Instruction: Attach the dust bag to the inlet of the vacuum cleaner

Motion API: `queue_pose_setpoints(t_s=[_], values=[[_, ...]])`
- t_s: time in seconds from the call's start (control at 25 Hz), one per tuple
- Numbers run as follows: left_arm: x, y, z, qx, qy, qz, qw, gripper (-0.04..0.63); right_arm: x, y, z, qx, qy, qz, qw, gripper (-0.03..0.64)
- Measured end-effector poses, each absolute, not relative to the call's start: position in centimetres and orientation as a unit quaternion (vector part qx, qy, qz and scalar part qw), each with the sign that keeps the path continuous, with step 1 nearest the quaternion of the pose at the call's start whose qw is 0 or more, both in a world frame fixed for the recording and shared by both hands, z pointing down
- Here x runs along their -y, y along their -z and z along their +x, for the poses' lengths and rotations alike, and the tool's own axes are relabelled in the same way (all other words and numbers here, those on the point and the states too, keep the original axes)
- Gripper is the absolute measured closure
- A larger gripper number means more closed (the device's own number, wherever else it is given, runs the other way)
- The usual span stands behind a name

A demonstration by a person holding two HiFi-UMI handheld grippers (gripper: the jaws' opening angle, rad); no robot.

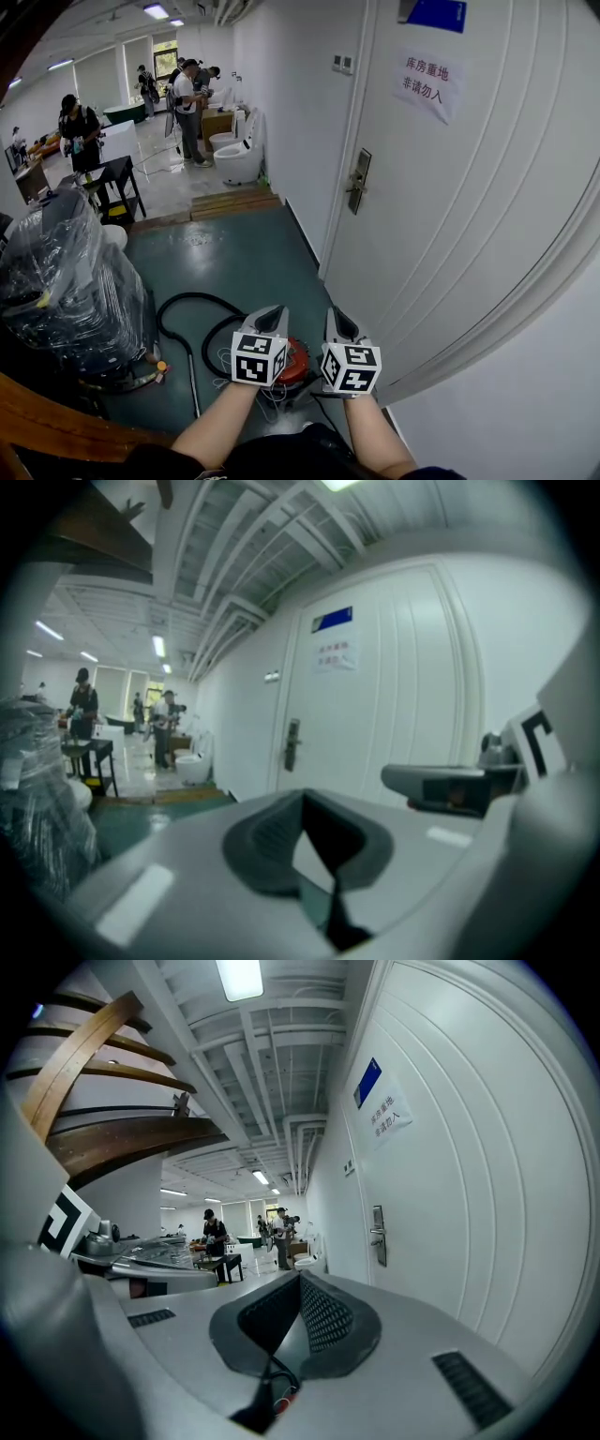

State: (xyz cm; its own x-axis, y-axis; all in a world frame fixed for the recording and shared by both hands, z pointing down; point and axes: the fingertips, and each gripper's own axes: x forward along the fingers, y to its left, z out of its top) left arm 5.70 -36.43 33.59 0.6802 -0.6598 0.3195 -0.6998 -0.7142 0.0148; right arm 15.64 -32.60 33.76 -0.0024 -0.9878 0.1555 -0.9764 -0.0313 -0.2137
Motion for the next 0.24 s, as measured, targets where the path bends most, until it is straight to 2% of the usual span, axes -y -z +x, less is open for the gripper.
queue_pose_setpoints(t_s=[0.24], values=[[40.4, -29.5, 9.8, 0.361, -0.169, 0.914, 0.071, 0.597, 36.7, -29.8, 19.4, -0.689, 0.147, -0.709, 0.021, 0.62]])
